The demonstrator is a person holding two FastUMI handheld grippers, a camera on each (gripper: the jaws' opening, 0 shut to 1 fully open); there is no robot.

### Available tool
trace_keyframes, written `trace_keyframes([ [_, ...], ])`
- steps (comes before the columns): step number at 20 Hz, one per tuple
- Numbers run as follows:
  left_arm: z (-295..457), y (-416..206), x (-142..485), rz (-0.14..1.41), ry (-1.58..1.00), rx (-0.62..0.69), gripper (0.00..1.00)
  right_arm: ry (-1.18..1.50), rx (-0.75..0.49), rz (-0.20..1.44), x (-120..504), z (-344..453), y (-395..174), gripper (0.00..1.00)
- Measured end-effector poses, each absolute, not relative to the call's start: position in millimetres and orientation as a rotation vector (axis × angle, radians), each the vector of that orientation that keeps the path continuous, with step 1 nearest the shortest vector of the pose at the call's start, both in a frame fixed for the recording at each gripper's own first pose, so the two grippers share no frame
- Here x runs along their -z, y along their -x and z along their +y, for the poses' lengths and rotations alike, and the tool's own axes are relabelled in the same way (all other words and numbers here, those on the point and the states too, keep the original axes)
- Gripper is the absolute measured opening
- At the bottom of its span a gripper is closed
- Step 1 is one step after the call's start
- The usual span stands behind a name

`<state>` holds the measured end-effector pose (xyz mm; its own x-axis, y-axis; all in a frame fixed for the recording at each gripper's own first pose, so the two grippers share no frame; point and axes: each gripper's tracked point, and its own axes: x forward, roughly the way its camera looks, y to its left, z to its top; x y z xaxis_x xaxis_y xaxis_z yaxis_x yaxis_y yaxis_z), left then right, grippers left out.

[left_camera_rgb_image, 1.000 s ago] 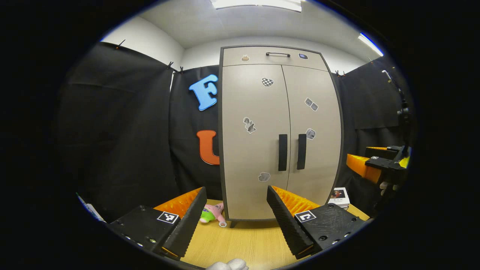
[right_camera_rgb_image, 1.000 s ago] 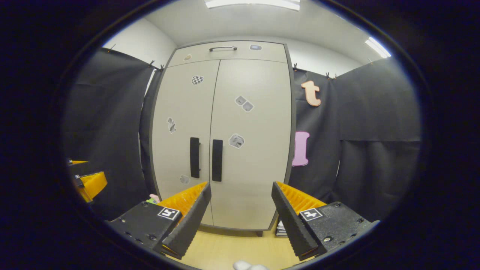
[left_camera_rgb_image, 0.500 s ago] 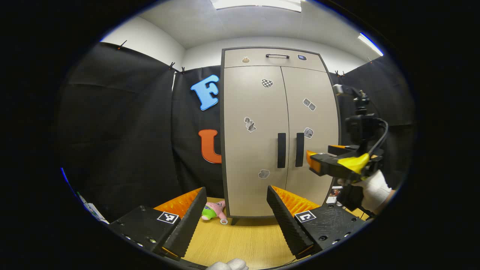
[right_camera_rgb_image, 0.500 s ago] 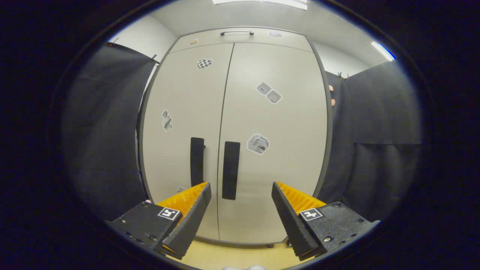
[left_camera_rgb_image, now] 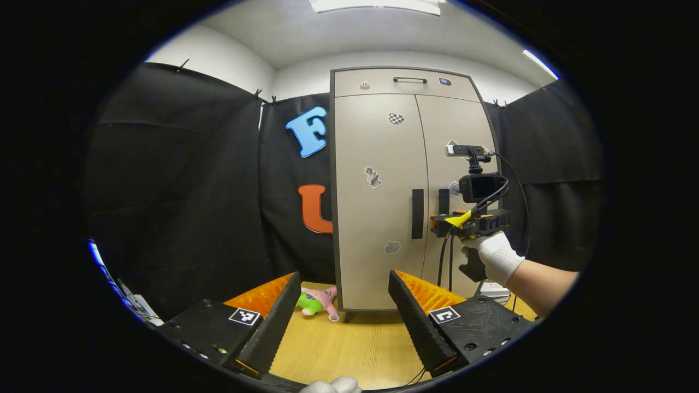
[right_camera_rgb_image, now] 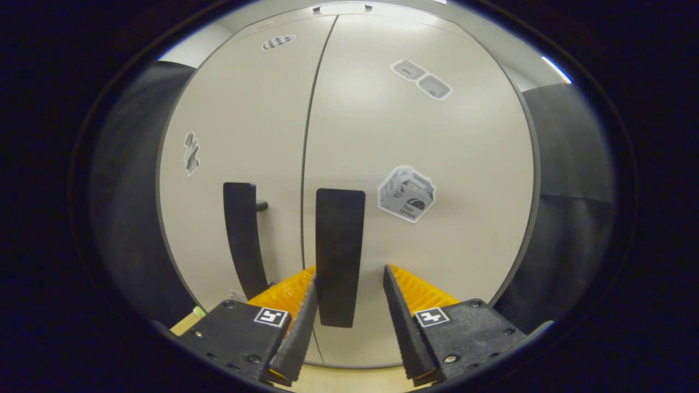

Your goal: Open the right door of the double-door shoe cabinet with the right hand, and open the left door with the left hand.

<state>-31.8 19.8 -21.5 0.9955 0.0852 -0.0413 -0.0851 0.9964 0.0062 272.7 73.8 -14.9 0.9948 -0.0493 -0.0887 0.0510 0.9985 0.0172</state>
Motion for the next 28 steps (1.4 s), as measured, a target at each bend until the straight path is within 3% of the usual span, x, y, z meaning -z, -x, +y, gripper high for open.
trace_keyframes([
  [1, 21.4, 32.1, 21.7, 0.045, -0.003, -0.089, 0.96, -0.023, 0.025, 0.100, 16.5, 81.1, -276.7, 0.66],
  [3, 22.8, 34.6, 22.3, 0.046, -0.001, -0.094, 0.96, -0.014, 0.025, 0.114, 17.5, 85.3, -276.1, 0.38],
  [7, 26.5, 37.3, 19.9, 0.039, 0.004, -0.099, 0.96, -0.029, -0.005, 0.129, 18.2, 84.1, -275.2, 0.25],
  [13, 32.9, 40.4, 19.3, 0.039, 0.011, -0.105, 0.96, -0.016, -0.041, 0.138, 20.4, 86.9, -255.6, 0.18],
  [28, 32.9, 76.1, 34.1, 0.037, 0.024, -0.028, 0.96, -0.020, -0.012, 0.139, 26.7, 32.4, -146.1, 0.16],
])
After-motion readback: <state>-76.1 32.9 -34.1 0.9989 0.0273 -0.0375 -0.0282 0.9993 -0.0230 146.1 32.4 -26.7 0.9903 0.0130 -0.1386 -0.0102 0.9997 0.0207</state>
